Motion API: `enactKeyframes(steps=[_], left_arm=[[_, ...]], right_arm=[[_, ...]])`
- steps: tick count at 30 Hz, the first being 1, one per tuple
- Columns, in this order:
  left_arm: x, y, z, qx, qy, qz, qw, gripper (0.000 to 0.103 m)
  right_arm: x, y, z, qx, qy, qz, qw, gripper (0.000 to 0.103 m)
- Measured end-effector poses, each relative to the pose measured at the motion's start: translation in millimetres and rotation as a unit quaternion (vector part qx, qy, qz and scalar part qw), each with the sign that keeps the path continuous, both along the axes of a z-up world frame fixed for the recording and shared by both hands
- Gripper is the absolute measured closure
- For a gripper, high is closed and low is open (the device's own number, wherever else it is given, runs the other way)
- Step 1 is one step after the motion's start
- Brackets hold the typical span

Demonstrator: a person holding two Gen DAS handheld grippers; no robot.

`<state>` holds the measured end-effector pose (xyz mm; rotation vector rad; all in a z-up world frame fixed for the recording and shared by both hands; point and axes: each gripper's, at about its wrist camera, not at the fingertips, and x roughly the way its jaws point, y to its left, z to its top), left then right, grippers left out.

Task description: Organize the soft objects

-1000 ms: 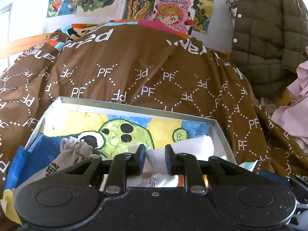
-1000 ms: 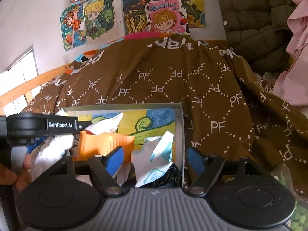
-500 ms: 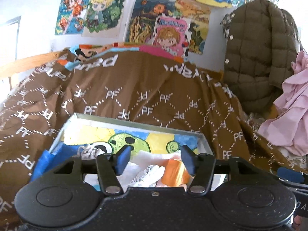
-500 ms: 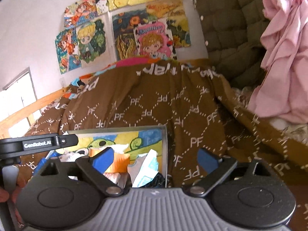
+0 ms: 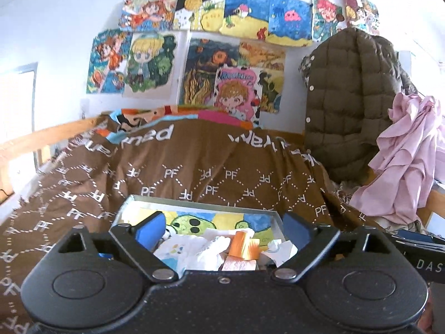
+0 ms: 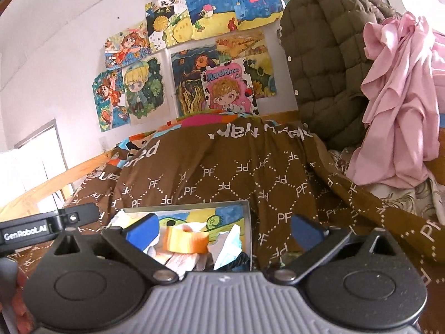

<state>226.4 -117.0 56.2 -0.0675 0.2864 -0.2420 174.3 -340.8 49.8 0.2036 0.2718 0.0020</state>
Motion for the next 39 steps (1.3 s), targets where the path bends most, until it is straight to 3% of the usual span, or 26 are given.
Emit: enactKeyframes(steps=[16,39], left_arm=[[-99,36,2,-0.027,-0.028,0.036,0.9986,0.001],[-170,67,-9,-0.016,-0.035,0.054,0.9978,0.001]], right_arm=[[-95,18,17,0.007,-0.042,-0.005,0.999,0.000],[-155,47,6,-0.011,-0.035,-0.008,0.999,0.000]])
